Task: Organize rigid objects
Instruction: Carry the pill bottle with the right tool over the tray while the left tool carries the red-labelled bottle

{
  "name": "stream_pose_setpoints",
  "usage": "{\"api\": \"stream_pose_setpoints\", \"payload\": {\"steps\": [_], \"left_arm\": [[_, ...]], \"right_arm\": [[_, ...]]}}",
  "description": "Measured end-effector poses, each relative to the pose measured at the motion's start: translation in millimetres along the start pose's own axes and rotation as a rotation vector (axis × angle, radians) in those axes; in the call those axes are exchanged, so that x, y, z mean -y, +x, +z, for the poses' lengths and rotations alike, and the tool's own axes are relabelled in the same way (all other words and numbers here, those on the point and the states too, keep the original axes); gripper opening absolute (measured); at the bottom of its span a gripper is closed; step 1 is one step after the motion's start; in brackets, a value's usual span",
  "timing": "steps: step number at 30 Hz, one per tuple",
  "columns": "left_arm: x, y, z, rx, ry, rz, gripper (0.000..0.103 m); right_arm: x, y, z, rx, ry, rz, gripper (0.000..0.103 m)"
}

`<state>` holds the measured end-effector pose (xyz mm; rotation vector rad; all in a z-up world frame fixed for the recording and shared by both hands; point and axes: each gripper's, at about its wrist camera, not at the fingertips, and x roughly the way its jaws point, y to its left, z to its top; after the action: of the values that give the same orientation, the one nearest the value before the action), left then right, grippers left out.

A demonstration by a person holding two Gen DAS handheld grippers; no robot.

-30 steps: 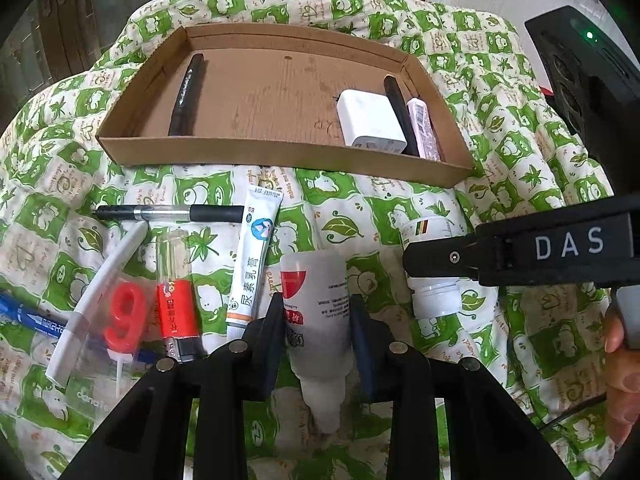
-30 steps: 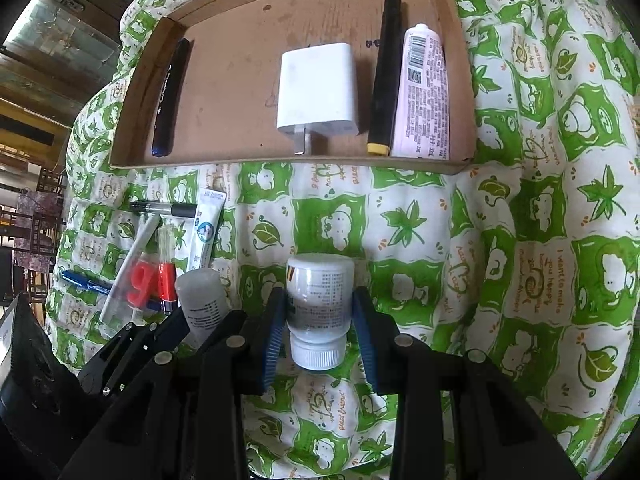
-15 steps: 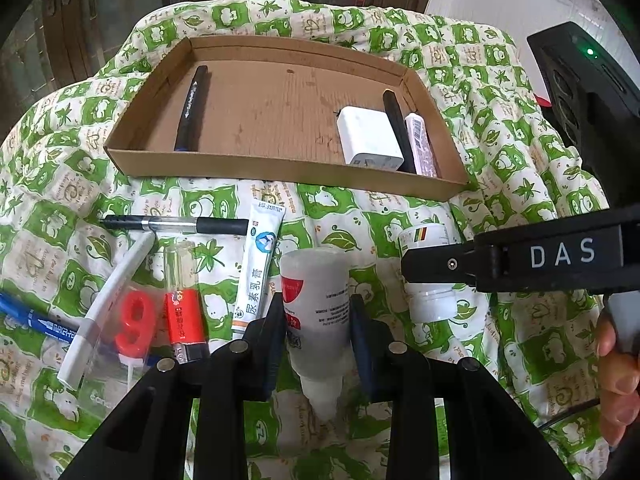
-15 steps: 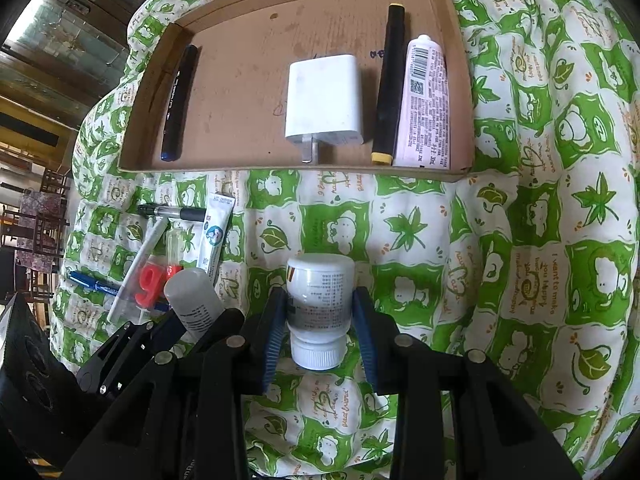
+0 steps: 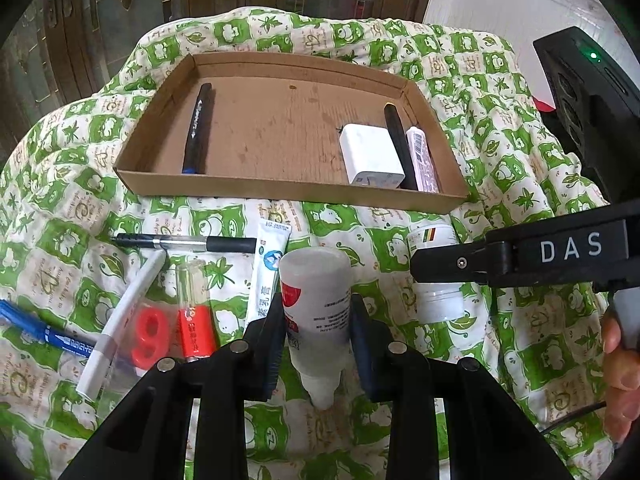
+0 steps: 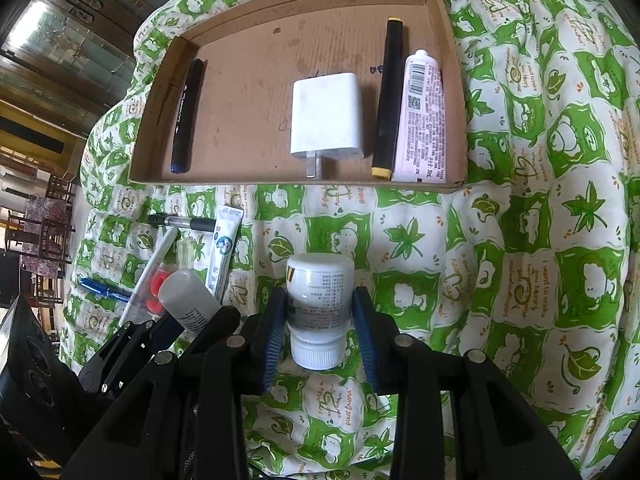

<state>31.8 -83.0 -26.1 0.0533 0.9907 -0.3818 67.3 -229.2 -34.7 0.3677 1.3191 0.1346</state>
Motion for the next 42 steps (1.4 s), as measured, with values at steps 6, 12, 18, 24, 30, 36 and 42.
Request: {"api": "stream_pose_setpoints", "payload": {"steps": [6, 12, 18, 24, 30, 36, 42], "left_arm": [[-1, -2, 1, 0.013, 0.008, 0.006, 0.031], [-2, -5, 3, 0.03, 0.013, 0.015, 0.031], [-1, -10, 7, 0.068, 0.022, 0.033, 0.031], [-5, -18, 18, 0.095, 0.013, 0.027, 0.031], [-12, -23, 33, 0.11, -0.018, 0.017, 0.031], [-12, -32, 48, 0.139, -0.023, 0.019, 0.031], [-6, -40, 62, 0.163, -0.006, 0.019, 0.031]], "right_arm": [[1, -5, 1, 0.01, 0.001, 0.01, 0.033], [1, -14, 4, 0.035, 0.007, 0.02, 0.033], [4, -24, 8, 0.064, 0.015, 0.025, 0.033], [2, -29, 12, 0.097, -0.001, -0.01, 0.033], [-6, -42, 14, 0.171, -0.056, -0.083, 0.033], [-18, -61, 15, 0.288, -0.131, -0.179, 0.033], [-25, -70, 14, 0.345, -0.167, -0.221, 0.033]]}}
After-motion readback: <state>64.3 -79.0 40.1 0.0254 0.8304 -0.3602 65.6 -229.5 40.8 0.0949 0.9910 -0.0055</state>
